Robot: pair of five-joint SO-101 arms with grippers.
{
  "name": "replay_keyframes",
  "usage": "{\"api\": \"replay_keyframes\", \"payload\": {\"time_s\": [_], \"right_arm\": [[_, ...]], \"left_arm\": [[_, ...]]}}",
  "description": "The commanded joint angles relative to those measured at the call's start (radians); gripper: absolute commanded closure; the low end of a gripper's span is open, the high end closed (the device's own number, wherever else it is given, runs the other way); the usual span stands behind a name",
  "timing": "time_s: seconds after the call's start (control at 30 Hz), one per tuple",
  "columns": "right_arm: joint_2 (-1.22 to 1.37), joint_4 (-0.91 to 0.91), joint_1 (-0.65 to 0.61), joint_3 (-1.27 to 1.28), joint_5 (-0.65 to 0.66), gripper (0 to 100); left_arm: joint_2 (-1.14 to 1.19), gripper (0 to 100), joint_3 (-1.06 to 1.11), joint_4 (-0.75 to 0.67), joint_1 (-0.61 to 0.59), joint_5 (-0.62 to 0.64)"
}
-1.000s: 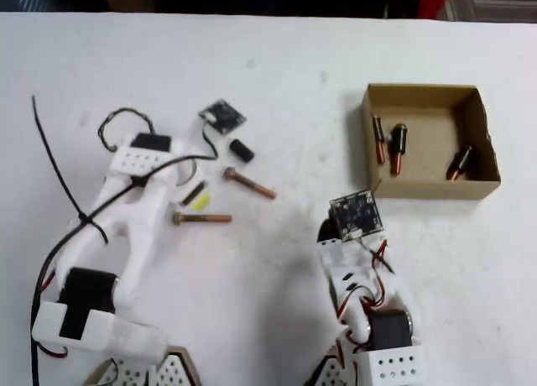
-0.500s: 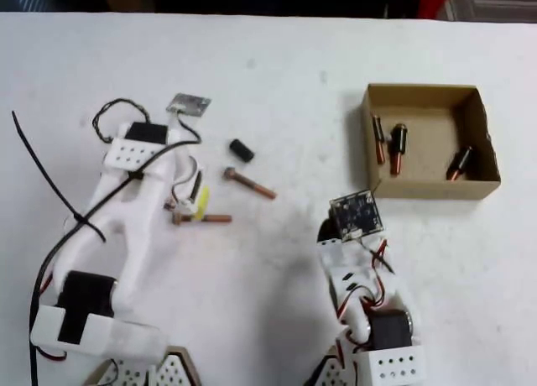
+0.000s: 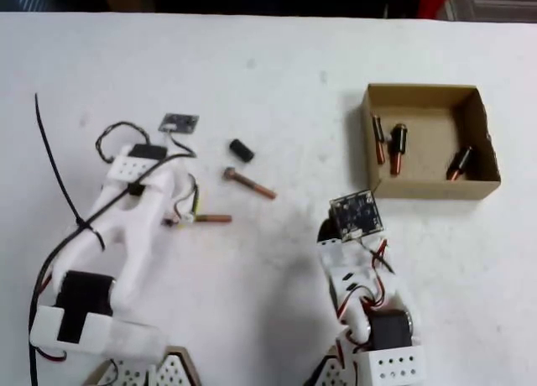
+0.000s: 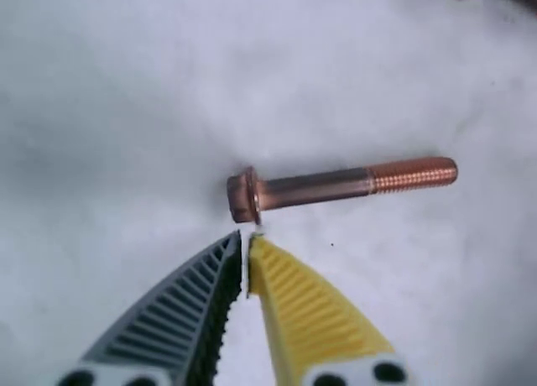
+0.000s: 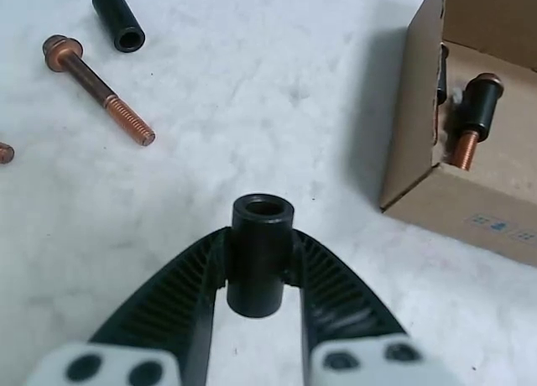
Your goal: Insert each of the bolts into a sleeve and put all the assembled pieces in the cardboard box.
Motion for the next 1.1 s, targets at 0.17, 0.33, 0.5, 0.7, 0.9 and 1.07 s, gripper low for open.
{"api": "replay_keyframes", "payload": {"time_s": [0.17,0.33,0.5,0.7,0.9,1.07], "right_arm": [[-0.010,-0.025,0.012,-0.008,-0.003,98.1],[-0.010,-0.025,0.012,-0.008,-0.003,98.1],[-0.010,-0.025,0.012,-0.008,-0.003,98.0],[-0.010,-0.025,0.012,-0.008,-0.003,97.9],[-0.010,-0.025,0.012,-0.008,-0.003,97.9],[-0.010,-0.025,0.012,-0.008,-0.003,97.8]], "left_arm": [[-0.042,93,0.068,-0.120,-0.013,0.009],[-0.042,93,0.061,-0.123,-0.008,0.009],[-0.042,93,0.071,-0.230,-0.008,0.009],[-0.042,93,0.069,-0.330,-0.015,0.009],[-0.041,93,0.069,-0.404,-0.015,0.009],[-0.041,93,0.069,-0.439,-0.013,0.011]]}}
